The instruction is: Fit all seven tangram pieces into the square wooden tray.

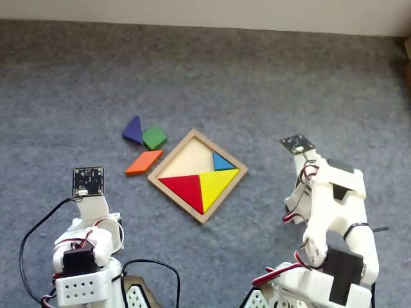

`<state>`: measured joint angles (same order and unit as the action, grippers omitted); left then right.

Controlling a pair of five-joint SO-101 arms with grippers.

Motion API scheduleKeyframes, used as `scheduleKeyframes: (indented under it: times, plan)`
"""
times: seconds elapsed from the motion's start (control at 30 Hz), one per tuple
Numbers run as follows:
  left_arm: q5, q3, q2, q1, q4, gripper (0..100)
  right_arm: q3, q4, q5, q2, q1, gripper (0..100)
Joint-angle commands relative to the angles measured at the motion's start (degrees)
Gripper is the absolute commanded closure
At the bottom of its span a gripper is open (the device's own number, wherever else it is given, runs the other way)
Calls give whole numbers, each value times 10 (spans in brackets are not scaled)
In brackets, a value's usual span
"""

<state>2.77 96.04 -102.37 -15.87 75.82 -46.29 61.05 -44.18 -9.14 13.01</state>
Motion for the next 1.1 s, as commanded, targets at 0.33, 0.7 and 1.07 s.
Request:
scheduleKeyframes:
  times: [0.33, 0.7, 1.07]
  plan:
    - [0, 11, -19, -4, 2, 955, 2, -56, -6, 59, 6, 891]
    - [0, 11, -19, -4, 2, 955, 5, 36, -3, -84, -15, 932]
    - [0, 11, -19, -4, 2, 955, 7, 73, 176, -224, -219, 932]
